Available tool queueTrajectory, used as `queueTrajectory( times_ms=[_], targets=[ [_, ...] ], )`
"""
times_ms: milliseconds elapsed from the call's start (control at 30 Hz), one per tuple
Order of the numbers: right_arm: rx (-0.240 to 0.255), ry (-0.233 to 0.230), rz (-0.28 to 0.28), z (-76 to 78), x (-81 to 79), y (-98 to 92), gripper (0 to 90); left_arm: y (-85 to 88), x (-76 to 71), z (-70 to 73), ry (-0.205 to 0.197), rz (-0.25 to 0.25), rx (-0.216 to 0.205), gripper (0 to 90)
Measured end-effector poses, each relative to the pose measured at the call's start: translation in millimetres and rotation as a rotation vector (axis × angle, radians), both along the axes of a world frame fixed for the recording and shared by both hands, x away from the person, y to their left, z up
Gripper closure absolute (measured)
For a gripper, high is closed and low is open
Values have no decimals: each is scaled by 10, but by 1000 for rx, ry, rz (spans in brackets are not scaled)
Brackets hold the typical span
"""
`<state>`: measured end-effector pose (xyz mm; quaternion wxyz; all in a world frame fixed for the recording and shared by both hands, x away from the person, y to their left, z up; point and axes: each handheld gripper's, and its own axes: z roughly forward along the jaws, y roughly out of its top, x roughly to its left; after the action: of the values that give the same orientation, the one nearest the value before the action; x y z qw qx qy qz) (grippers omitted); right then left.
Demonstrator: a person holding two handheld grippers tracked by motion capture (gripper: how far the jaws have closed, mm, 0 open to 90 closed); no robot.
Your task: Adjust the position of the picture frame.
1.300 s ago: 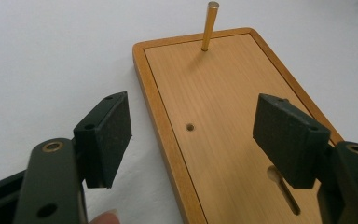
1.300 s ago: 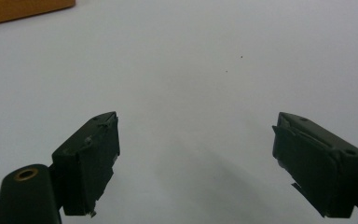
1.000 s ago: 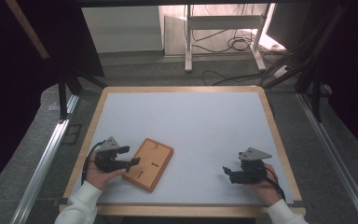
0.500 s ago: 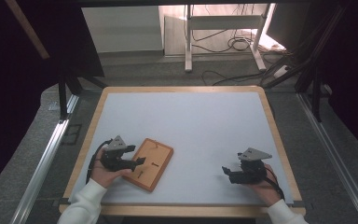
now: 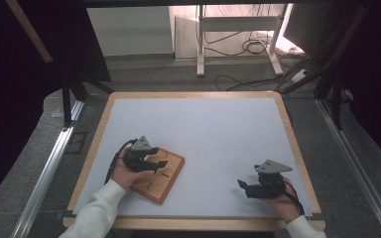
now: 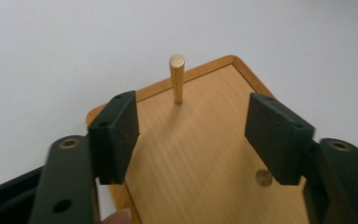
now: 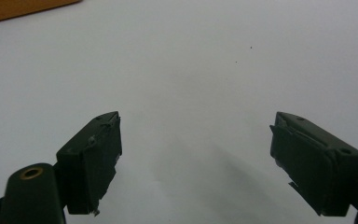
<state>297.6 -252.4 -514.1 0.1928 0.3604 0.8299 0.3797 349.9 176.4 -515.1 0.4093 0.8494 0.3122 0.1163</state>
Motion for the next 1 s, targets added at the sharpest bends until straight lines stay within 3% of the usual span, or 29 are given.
queueTrajectory(
  times_ms=[433, 767, 1000],
  targets=[
    [1, 6, -9, -18, -32, -19, 163, -144, 187, -79, -8, -23, 26, 508],
    [-7, 12, -10, -35, -26, -15, 162, -160, 240, -102, -13, -37, 13, 765],
    [-14, 16, -9, -44, -24, -5, 162, -148, 247, -100, -9, -25, 16, 841]
  ],
)
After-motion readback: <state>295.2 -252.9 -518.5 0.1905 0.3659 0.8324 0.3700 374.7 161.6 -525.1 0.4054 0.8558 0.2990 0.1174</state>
